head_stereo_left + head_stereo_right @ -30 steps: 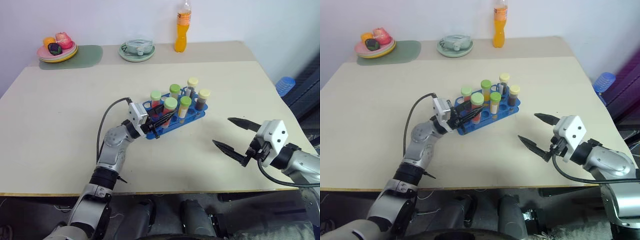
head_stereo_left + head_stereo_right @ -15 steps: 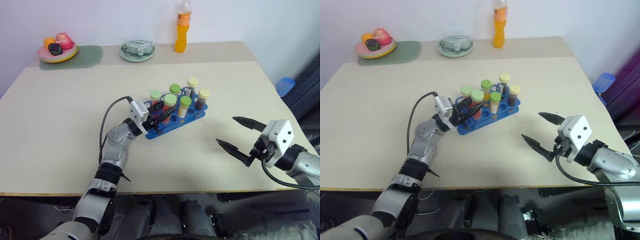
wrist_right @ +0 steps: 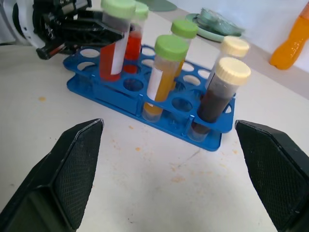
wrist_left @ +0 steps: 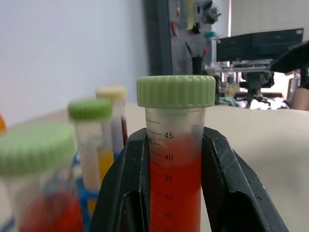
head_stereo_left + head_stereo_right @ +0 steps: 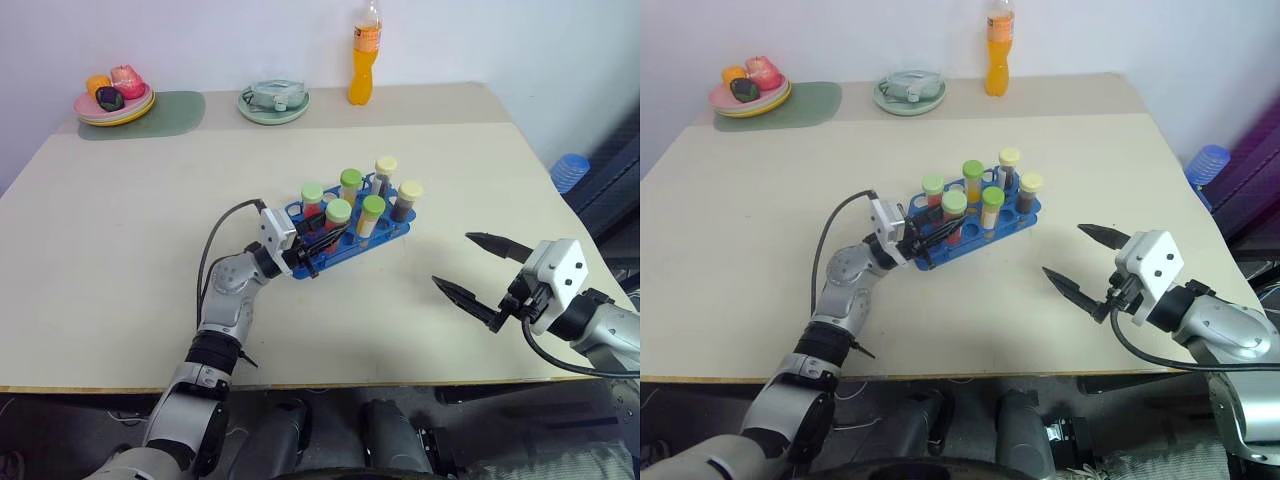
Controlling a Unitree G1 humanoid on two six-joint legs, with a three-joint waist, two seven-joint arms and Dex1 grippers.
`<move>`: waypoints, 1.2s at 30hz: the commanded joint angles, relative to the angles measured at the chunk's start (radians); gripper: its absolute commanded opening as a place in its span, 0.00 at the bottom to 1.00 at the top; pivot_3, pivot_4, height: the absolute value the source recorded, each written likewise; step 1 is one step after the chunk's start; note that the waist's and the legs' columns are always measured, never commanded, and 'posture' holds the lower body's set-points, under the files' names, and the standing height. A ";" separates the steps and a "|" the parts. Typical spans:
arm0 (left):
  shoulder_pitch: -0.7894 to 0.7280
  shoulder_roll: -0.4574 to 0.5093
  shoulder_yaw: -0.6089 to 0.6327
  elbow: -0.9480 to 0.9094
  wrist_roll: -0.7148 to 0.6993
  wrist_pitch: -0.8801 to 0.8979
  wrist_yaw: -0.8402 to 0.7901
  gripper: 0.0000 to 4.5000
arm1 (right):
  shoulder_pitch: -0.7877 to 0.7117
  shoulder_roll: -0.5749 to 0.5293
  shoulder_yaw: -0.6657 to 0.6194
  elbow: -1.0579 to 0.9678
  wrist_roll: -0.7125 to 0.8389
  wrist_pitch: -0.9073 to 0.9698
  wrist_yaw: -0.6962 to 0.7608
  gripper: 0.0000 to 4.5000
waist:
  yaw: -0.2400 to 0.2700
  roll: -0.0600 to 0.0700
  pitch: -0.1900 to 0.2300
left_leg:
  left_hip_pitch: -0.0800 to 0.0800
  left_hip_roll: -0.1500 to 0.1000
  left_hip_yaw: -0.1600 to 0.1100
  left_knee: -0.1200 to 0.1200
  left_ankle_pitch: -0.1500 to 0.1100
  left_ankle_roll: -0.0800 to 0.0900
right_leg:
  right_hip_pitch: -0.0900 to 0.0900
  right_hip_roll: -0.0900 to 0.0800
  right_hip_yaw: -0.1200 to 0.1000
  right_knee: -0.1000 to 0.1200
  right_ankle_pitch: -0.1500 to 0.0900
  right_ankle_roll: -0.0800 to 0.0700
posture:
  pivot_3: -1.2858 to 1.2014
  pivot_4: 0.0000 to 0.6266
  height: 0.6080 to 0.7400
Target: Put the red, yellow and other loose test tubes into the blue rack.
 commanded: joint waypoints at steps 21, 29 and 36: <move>0.031 0.007 0.021 -0.136 -0.034 0.097 -0.011 0.81 | 0.001 0.019 0.002 -0.021 0.000 -0.030 -0.019 1.00 | 0.000 0.000 0.000 | 0.000 0.000 0.000 0.000 0.000 0.000 | 0.000 0.000 0.000 0.000 0.000 0.000 | 0.52 0.24 1.00; 0.096 0.090 0.021 -0.256 -0.031 0.173 -0.005 0.81 | -0.038 0.048 0.053 0.017 -0.017 -0.046 -0.036 1.00 | -0.001 0.000 0.000 | 0.000 0.000 0.000 0.000 0.000 0.000 | 0.000 0.000 0.000 0.000 0.000 0.000 | 0.52 0.24 1.00; 0.222 0.198 0.092 -0.392 -0.156 0.354 -0.021 0.81 | -0.050 0.070 0.093 0.065 -0.040 -0.087 -0.028 1.00 | 0.000 0.000 0.000 | 0.000 0.000 0.000 0.000 0.000 0.000 | 0.000 0.000 0.000 0.000 0.000 0.000 | 0.52 0.24 1.00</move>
